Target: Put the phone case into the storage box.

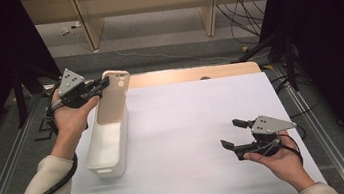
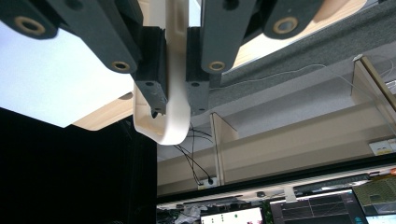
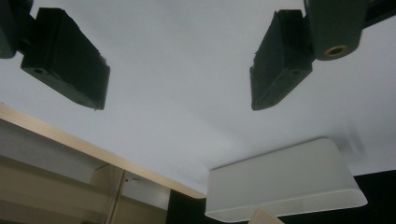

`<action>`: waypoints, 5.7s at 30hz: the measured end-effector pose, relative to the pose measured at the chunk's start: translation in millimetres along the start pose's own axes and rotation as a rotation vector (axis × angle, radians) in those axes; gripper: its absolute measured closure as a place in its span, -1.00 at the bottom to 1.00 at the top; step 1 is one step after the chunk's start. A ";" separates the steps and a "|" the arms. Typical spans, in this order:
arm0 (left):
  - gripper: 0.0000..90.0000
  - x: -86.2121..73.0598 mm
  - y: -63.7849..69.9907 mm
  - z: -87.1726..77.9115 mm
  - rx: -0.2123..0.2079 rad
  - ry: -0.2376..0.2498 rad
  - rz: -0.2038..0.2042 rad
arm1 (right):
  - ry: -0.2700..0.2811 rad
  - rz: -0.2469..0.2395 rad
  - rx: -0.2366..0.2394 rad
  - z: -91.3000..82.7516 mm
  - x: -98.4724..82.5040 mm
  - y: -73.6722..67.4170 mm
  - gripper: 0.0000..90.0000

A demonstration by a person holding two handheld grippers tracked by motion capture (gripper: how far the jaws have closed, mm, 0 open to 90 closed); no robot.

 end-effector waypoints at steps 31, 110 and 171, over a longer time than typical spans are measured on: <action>0.80 -5.0 -13.6 10.7 0.020 -0.013 -0.017 | -0.002 0.001 0.004 1.2 -0.8 0.0 -0.53; 0.80 -16.1 -42.5 45.6 0.059 -0.052 -0.039 | 0.002 0.012 0.010 1.7 -2.3 2.1 -0.53; 0.80 -37.6 -55.2 63.1 0.063 -0.086 -0.052 | -0.004 0.013 0.012 2.9 -4.8 3.7 -0.53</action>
Point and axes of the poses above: each handheld gripper's, and its own axes: z roughly forward along the jaws, x roughly out of its top, y roughly to its right, the point moved 1 cm from there along z, roughly forward along the jaws, and after that the axes turned 1 degree about y, right-handed, at the moved point
